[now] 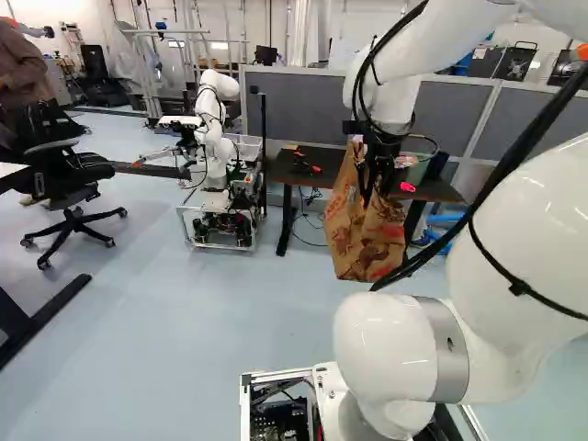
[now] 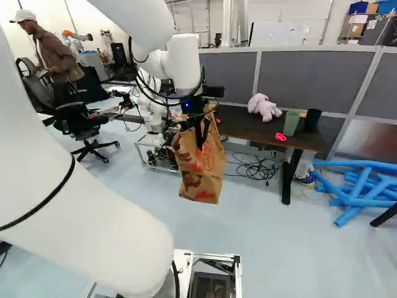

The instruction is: Pick up the bag on the ground and place it on the table

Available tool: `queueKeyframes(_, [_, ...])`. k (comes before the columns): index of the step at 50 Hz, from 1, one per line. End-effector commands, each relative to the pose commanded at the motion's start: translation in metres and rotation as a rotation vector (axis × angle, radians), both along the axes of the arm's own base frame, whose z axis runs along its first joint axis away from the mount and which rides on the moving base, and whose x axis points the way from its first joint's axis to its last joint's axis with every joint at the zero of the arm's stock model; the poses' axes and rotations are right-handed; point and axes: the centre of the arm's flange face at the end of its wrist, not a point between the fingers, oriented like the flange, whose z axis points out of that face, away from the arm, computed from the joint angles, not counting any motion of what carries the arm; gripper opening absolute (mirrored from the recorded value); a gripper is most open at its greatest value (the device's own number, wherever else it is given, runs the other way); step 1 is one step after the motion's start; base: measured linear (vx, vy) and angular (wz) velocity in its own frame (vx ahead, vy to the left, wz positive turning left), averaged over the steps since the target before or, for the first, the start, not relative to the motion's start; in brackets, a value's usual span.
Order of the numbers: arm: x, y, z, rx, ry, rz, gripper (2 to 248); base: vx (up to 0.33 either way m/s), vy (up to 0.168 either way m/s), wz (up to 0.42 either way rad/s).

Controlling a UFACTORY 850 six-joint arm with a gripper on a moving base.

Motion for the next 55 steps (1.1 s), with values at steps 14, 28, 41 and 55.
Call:
queueKeyframes(14, [0.003,0.003,0.022,-0.002,-0.001,0.009,26,0.0,0.0,0.0])
queueKeyframes(28, [0.004,0.007,0.044,-0.005,-0.011,0.016,26,0.0,0.0,0.0])
queueKeyframes(41, [0.0,0.009,0.057,-0.008,-0.024,0.018,26,0.0,0.0,0.0])
queueKeyframes(55, [0.0,0.009,0.057,-0.008,-0.024,0.018,26,0.0,0.0,0.0])
